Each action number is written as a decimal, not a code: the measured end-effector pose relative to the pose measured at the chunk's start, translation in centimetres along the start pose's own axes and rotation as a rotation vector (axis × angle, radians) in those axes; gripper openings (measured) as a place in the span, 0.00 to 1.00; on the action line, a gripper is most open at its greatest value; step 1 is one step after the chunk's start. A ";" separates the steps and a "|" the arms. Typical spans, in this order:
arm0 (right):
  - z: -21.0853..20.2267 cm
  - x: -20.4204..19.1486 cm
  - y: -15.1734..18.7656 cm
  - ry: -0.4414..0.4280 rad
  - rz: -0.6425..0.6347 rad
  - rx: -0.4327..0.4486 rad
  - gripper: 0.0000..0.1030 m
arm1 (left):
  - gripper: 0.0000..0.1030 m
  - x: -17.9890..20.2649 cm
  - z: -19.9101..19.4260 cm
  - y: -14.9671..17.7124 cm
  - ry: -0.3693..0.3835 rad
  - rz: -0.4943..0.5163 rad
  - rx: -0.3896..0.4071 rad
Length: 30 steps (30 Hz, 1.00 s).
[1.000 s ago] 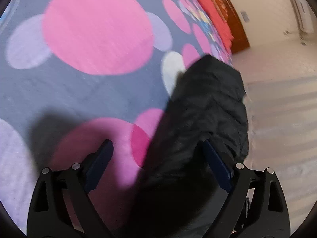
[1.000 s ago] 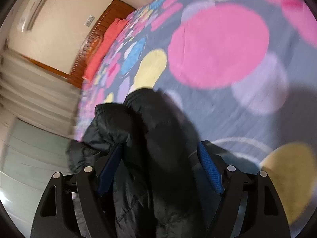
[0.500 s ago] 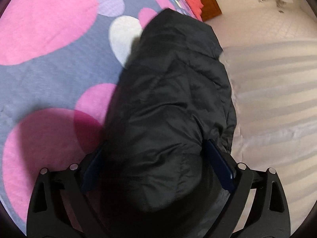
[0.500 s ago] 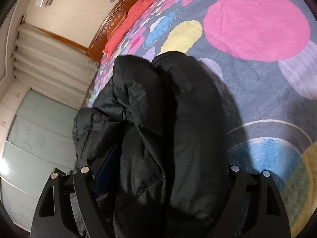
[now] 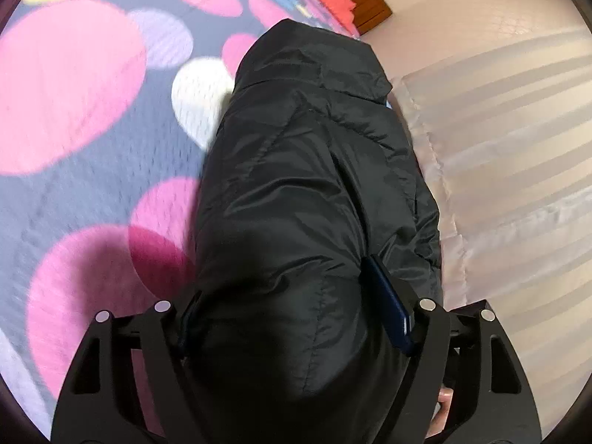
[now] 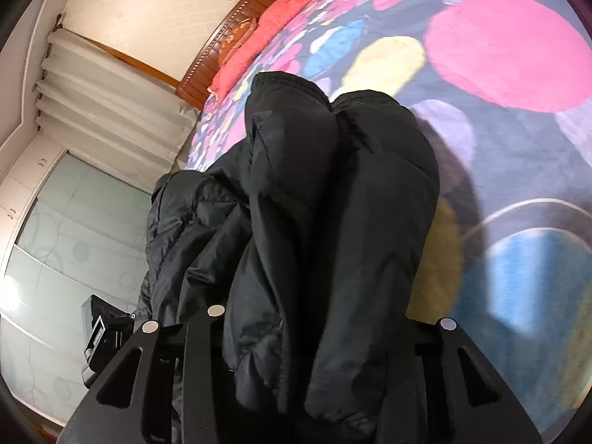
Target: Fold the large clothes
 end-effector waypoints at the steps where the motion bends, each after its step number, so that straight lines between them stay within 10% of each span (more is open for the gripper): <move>1: 0.4 -0.8 0.0 -0.007 -0.008 -0.001 0.36 | 0.74 0.3 -0.3 -0.1 -0.003 0.009 0.008; 18: 11.0 -9.1 -4.2 -0.175 -0.019 -0.059 0.35 | 0.73 -3.7 -6.1 -9.8 -0.083 0.016 0.151; 30: 14.8 -7.7 -4.6 -0.115 0.019 -0.109 0.35 | 0.74 -10.3 -4.4 -13.0 -0.141 -0.050 0.118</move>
Point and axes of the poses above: each gripper's, at about its wrist camera, not at the fingertips, and z roughly the way its jaws point, x to its right, y to its underside, the point moved 1 cm from there along z, roughly the way its jaws point, and after that the axes turned 2 degrees about z, right-handed, at the moved point
